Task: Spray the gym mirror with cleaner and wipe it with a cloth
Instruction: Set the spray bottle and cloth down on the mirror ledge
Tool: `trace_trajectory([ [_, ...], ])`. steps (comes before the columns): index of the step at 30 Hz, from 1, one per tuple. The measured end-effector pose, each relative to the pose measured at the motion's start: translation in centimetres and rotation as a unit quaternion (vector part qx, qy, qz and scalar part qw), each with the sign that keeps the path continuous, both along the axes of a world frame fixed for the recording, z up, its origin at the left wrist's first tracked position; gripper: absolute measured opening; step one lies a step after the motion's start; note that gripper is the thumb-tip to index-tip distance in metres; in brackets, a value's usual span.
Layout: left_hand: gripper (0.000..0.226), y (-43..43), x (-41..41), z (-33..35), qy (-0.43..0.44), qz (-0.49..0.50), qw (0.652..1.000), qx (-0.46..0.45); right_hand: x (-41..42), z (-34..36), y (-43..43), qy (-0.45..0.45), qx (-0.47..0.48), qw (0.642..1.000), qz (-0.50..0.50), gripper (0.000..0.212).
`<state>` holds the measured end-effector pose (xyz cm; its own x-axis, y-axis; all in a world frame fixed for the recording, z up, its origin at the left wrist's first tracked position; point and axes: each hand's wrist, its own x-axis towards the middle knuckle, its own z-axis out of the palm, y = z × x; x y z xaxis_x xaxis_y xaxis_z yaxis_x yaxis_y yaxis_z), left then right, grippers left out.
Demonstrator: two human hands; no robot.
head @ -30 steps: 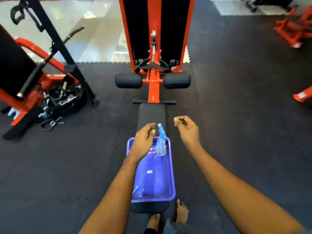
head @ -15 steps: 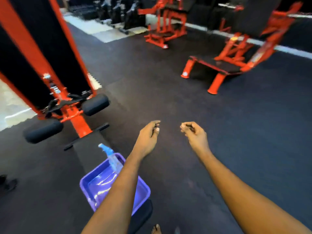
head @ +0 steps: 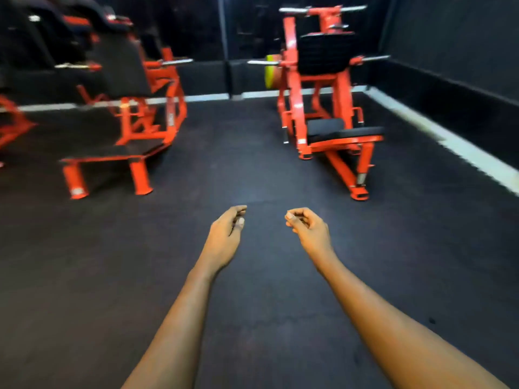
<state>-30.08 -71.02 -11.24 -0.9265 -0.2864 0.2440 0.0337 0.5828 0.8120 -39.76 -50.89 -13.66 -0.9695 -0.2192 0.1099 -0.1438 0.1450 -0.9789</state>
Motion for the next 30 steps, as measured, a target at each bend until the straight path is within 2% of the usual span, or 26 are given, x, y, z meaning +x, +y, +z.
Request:
trace_trajectory([
  [4, 0.032, 10.3, -8.5, 1.5, 0.022, -0.113, 0.993, 0.009, -3.4, 1.6, 11.8, 0.020, 0.000, 0.994, -0.103, 0.003],
  [10, 0.032, 24.2, -18.6, 2.9, 0.046, -0.268, 0.962, 0.015, -6.5, 3.0, 26.4, 0.035, 0.022, 0.966, -0.255, 0.005],
  [15, 0.031, 35.0, -26.5, 3.4, 0.057, -0.384, 0.921, 0.026, -8.6, 3.9, 36.4, 0.057, 0.035, 0.925, -0.374, 0.007],
  [21, 0.032, 46.4, -34.3, 5.2, 0.051, -0.504, 0.862, 0.032, -10.5, 5.0, 45.1, 0.064, 0.011, 0.859, -0.508, 0.004],
  [30, 0.035, 62.6, -41.9, 4.2, 0.024, -0.607, 0.793, 0.035, -13.9, 4.0, 56.8, 0.046, 0.003, 0.785, -0.618, 0.004],
])
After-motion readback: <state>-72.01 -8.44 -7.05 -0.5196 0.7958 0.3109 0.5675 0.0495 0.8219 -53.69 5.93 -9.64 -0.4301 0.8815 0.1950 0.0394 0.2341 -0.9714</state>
